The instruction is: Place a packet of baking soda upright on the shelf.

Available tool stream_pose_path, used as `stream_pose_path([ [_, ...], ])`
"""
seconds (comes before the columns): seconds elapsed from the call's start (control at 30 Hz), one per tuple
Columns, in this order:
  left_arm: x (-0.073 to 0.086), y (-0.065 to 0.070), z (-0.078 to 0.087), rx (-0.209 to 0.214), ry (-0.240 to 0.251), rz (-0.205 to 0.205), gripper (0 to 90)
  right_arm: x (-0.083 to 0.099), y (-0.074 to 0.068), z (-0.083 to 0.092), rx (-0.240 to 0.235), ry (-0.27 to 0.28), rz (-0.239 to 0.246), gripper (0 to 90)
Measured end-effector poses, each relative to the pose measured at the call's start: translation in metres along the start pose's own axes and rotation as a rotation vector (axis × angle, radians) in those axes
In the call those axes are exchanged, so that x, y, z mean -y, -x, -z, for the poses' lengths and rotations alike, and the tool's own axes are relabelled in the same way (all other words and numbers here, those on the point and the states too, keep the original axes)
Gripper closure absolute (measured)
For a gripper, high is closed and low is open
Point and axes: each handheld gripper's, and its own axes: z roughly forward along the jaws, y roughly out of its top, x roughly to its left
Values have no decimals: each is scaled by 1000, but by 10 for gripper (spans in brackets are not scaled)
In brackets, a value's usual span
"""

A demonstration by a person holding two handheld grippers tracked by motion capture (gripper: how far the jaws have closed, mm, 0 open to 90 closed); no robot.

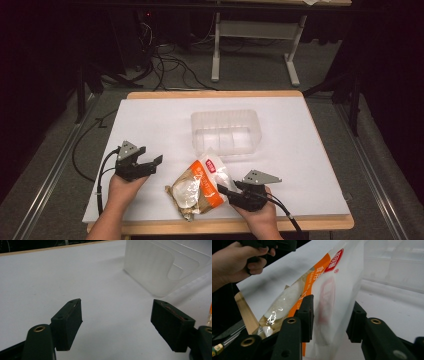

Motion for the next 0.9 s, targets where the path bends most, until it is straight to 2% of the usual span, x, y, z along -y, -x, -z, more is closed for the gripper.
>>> stream_pose_path([
  [0.23,0,-1,0,-2,-3,0,255,-7,-2,4,-13,19,12,745],
  [0.47,1,0,0,-2,-4,4,255,-16,-11,3,-35,43,43,891],
  [0.53,1,0,0,-2,-3,4,255,-18,-13,3,-39,48,50,900],
  [0.67,1,-3,-1,-4,-5,4,255,-28,-25,4,-56,62,113,900],
  [0.77,1,-3,0,-6,-4,7,255,-32,-28,3,-55,64,137,900],
  [0.83,1,-3,0,-7,-1,9,255,-36,-33,3,-57,67,172,900],
  [0.9,1,-2,0,-6,0,6,255,-37,-35,4,-56,71,181,900],
])
